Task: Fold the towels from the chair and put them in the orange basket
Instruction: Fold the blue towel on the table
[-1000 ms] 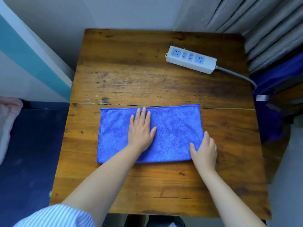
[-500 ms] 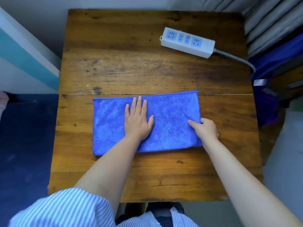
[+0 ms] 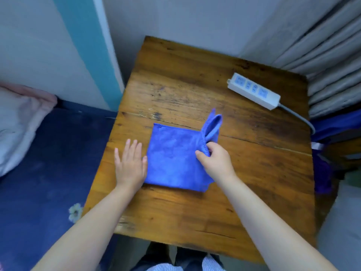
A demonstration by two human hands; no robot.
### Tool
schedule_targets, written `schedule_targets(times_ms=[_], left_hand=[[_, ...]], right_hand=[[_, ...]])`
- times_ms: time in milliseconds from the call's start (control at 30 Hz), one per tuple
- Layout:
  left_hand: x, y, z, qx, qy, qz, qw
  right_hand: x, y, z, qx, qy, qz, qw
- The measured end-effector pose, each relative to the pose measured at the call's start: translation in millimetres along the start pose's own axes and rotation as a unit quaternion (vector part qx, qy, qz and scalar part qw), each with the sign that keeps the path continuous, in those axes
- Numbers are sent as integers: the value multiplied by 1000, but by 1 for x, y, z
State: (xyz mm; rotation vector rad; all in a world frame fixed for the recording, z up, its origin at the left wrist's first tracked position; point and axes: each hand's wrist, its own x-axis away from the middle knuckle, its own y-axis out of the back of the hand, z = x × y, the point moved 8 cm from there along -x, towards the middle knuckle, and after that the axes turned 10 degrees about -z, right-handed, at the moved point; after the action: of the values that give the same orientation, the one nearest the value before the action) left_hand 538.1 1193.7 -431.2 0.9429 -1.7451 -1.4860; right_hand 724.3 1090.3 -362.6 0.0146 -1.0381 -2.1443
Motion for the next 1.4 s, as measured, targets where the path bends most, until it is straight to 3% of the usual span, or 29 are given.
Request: schedule_targets(times_ms=[200,333,433,567,700,867,967,1033,1200,1267,1400], left_hand=[[32,8,68,24,90,14,996],[49,4,89,51,117,31,991],[48,-1,70,72,69,29,995],[41,5,12,96,-75,-14,992],[39,-7,-32,70,-203,59,975],[33,-34,-9,15,-178,141,974],[31,-46,-7,-31,-186,159,969],[34,-48,-5,-6,-167,220,961],[37,-34,-14,-83,-207,190,956],[36,-22,-23,-104,-241,96,960],[43,-15,-37,-66,-296,-51,952]], right_hand=[[19,-111,26,55,54,123,989],[26,-105,22,92,110,89,986],[32,-88,5,182,177,82,964],[36,-83,-23,303,218,99,922],[41,-86,-55,422,255,141,859],[40,-89,-77,517,275,199,786],[35,-96,-77,512,280,212,783],[34,-99,-75,511,292,207,782],[32,-93,-58,525,338,141,768],[33,-94,-47,536,349,126,758],[39,-92,-43,508,349,117,779]])
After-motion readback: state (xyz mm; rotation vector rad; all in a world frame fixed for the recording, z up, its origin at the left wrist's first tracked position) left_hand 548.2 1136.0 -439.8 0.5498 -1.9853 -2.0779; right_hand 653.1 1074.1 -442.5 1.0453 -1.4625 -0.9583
